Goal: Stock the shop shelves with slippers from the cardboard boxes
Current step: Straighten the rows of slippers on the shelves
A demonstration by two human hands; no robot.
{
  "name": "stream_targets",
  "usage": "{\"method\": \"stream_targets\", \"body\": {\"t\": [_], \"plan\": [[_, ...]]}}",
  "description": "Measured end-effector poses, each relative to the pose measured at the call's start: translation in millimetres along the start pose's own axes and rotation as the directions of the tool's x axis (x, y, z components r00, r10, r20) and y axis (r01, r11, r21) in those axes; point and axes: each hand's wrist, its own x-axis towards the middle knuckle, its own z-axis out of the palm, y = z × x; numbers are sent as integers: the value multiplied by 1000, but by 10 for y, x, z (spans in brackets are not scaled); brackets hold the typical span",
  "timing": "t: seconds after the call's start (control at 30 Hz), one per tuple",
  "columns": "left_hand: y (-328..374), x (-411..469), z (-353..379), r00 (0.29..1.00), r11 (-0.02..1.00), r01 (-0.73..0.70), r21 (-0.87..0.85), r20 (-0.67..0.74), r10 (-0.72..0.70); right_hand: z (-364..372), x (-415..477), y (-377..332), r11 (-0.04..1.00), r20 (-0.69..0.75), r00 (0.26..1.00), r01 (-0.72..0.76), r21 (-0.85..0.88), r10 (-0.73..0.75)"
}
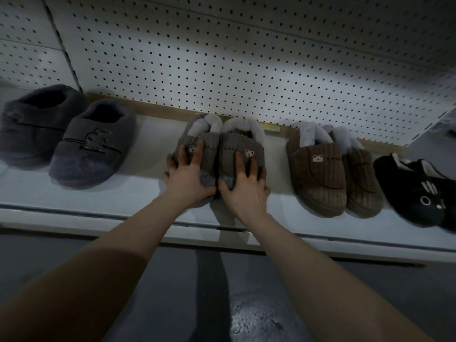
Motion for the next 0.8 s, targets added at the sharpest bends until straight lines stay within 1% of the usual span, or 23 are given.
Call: {"method": "stream_targets", "body": {"t": [0.2, 0.37, 0.47, 0.6, 0.7, 0.8], "plan": [[116, 22, 61, 999, 1000, 20, -1, -46, -20, -26, 52, 58, 1000, -10, 1000, -8, 6, 8], [94, 37, 76, 999, 1000, 20, -17, -32, -20, -30, 57, 64, 1000, -10, 1000, -11, -7, 11], [97, 28, 95, 998, 1000, 13, -7, -54, -13, -39, 67, 81, 1000, -8, 1000, -1, -9, 1], [93, 49, 42, 1000, 1000, 5, -5, 0, -5, -74, 70, 56, 1000, -27, 1000, -11, -2, 11], [5, 84, -117, 998, 995, -59, 76, 11, 58, -132, 114, -73, 1000, -105, 994, 9, -23, -11], [-133, 177, -415, 989, 975, -146, 165, -10, 150, -175, 198, -323, 993, -175, 977, 121, -6, -120]]}}
